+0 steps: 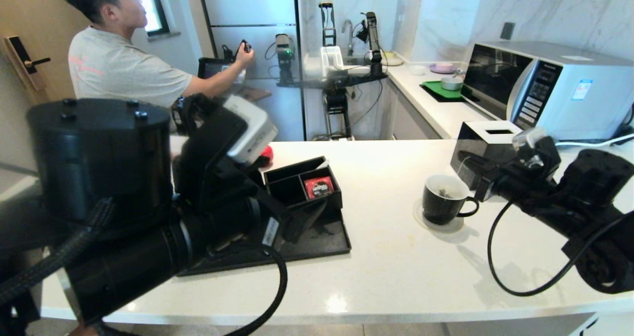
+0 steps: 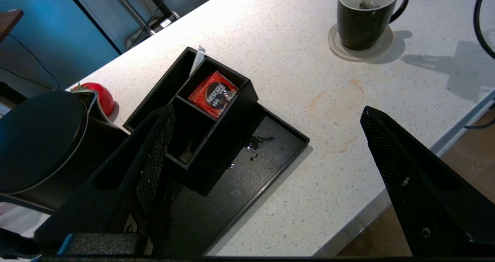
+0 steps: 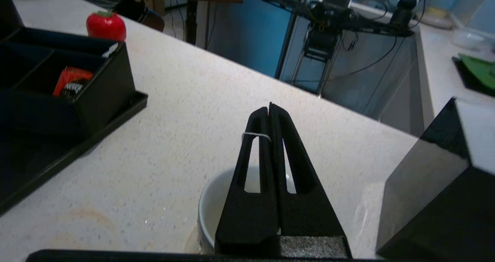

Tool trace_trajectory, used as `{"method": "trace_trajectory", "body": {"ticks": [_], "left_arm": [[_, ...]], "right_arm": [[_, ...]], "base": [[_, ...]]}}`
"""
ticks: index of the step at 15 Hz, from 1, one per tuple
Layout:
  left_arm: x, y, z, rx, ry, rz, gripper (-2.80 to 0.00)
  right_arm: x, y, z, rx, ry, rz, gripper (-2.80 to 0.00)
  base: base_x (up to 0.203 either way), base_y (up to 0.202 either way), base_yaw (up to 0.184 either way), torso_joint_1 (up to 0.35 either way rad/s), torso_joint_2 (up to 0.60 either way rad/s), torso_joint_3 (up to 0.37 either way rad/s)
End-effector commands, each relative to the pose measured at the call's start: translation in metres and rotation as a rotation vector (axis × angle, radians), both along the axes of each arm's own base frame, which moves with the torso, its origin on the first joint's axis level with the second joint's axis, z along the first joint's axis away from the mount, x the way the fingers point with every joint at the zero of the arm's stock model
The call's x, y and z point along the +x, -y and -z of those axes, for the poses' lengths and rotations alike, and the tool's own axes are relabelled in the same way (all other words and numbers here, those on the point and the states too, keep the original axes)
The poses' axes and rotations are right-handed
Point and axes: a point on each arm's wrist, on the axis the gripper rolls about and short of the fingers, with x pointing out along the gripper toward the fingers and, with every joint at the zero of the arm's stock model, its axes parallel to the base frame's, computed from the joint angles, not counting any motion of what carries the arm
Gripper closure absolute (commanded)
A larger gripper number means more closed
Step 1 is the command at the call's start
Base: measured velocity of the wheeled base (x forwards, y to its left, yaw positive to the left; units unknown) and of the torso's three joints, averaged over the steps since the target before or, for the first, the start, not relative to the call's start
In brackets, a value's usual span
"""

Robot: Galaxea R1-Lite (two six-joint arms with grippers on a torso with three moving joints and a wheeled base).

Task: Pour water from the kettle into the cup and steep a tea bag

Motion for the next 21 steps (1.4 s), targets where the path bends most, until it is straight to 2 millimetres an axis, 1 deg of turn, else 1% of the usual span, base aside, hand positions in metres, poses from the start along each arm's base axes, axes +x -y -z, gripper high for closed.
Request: {"method": "trace_trajectory", "body": {"ticks": [1, 5, 10, 12, 15, 17, 21], "left_arm": [[0.000, 0.000, 0.000, -0.002, 0.003, -0.001, -2.80], [-0.002, -0.001, -0.002, -0.005, 0.008, -0.001, -2.80], [-0.004, -0.002, -0.004, -0.009, 0.014, 0.004, -2.80], [-0.006, -0.002, -0.003, -0.009, 0.012, 0.010, -2.80], [-0.007, -0.002, -0.001, -0.002, 0.007, 0.012, -2.80], [-0.009, -0.004, -0.001, -0.002, 0.012, 0.002, -2.80], [-0.009, -0.004, 0.000, 0.001, 0.011, -0.005, -2.80]], "right_arm": [[-0.001, 0.000, -0.017, 0.002, 0.065, -0.003, 0.00], [-0.008, 0.001, -0.036, 0.003, 0.100, -0.003, 0.00], [-0.008, 0.001, -0.033, 0.001, 0.088, -0.003, 0.00], [-0.007, 0.001, -0.021, -0.001, 0.052, -0.004, 0.00], [-0.006, 0.001, 0.001, -0.007, -0.021, -0.003, 0.00], [-0.004, 0.000, 0.013, -0.007, -0.039, -0.003, 0.00], [-0.002, 0.000, 0.021, -0.008, -0.062, -0.004, 0.00]], "base": [[0.000, 0.000, 0.000, 0.000, 0.00, 0.000], [0.000, 0.000, 0.000, 0.000, 0.00, 0.000], [0.000, 0.000, 0.000, 0.000, 0.00, 0.000], [0.000, 0.000, 0.000, 0.000, 0.00, 0.000], [0.000, 0.000, 0.000, 0.000, 0.00, 0.000], [0.000, 0.000, 0.000, 0.000, 0.00, 0.000], [0.000, 0.000, 0.000, 0.000, 0.00, 0.000]]}}
